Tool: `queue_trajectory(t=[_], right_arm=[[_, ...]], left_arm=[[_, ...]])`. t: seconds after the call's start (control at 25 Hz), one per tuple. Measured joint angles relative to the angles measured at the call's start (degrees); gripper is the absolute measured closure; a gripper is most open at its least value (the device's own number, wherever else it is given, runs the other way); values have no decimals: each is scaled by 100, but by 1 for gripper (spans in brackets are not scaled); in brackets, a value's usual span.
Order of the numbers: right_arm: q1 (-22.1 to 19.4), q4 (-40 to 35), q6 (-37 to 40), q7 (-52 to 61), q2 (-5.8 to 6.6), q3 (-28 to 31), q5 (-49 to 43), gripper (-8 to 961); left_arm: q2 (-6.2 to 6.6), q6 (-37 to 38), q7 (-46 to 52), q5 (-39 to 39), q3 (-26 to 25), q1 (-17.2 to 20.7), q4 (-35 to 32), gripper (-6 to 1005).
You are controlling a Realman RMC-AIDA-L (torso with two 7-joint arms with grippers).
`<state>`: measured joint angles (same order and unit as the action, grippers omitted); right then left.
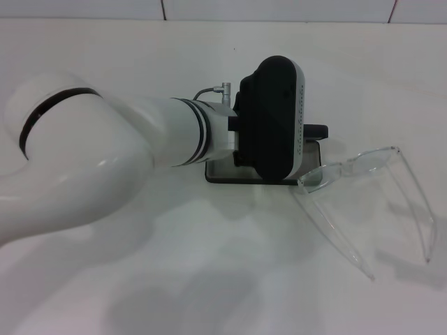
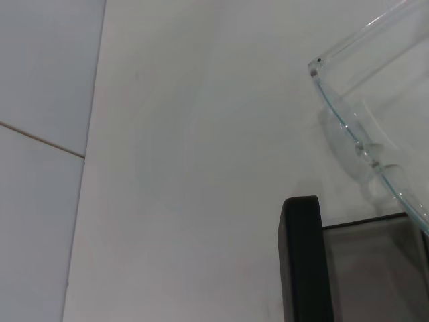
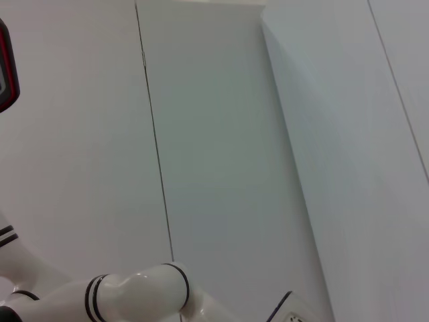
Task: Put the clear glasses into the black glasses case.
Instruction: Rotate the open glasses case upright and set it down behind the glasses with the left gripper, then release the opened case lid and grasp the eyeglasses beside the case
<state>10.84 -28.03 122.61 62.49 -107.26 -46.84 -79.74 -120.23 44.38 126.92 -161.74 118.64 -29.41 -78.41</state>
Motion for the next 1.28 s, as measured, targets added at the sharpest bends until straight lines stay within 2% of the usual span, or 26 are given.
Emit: queue_trajectory(t=[0.8, 0.84, 1.0, 1.2, 1.28], right_arm=[[81, 0, -395, 16, -32, -54, -187, 84], [105, 0, -415, 23, -39, -53, -222, 84], [182, 0, -486, 60, -50, -51, -327, 84], [317, -242, -1166, 426, -54, -45, -628, 84], [369, -570, -1488, 664, -61, -63, -831, 84]], left_arm=[[11, 392, 417, -31, -140, 3, -91, 699], [11, 515, 459, -8, -220, 61, -271, 696], [18, 575, 472, -2, -319, 209, -640, 513], [14, 509, 473, 56, -395, 686, -1541, 515], [21, 385, 438, 379, -462, 938, -1932, 517]])
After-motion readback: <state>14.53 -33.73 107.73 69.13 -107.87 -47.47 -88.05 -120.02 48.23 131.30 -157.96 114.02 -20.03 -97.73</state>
